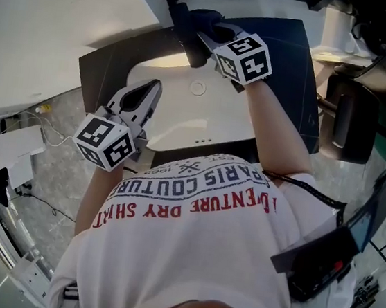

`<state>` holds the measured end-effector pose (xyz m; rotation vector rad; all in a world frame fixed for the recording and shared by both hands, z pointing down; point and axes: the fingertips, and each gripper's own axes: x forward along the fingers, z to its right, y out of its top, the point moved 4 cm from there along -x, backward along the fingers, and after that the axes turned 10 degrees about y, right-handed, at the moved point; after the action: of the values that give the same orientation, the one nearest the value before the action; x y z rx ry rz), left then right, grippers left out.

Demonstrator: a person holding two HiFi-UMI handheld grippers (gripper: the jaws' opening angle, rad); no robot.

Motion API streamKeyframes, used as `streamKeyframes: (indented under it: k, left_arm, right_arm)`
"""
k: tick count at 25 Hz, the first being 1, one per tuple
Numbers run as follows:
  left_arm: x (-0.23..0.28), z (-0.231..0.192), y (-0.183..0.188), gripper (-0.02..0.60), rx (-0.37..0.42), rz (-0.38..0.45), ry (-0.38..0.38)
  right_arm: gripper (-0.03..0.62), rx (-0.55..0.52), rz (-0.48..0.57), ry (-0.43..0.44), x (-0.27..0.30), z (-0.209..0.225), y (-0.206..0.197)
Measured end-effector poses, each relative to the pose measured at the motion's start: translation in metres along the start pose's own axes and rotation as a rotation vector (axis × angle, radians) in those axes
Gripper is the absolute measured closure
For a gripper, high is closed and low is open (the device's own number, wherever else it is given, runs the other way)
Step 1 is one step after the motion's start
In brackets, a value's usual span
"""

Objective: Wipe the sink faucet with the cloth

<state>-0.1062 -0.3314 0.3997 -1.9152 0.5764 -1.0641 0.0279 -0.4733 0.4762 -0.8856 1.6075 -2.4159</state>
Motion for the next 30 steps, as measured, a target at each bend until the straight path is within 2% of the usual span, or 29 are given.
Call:
streamKeyframes:
  k: [17,30]
  left_arm:
    - [-0.009,0.034,-0.019,0.581,-0.014,0.008,0.004]
    - [-0.029,0.071,-0.027,0.581,-0.004,0.034,0.045]
  right_arm:
    - [0.526,-0.054,0.016,0.066,-0.039,-0.055,-0.023]
    - [0.526,-0.072,0.001,0.107,-0.066,-0.08,-0.042]
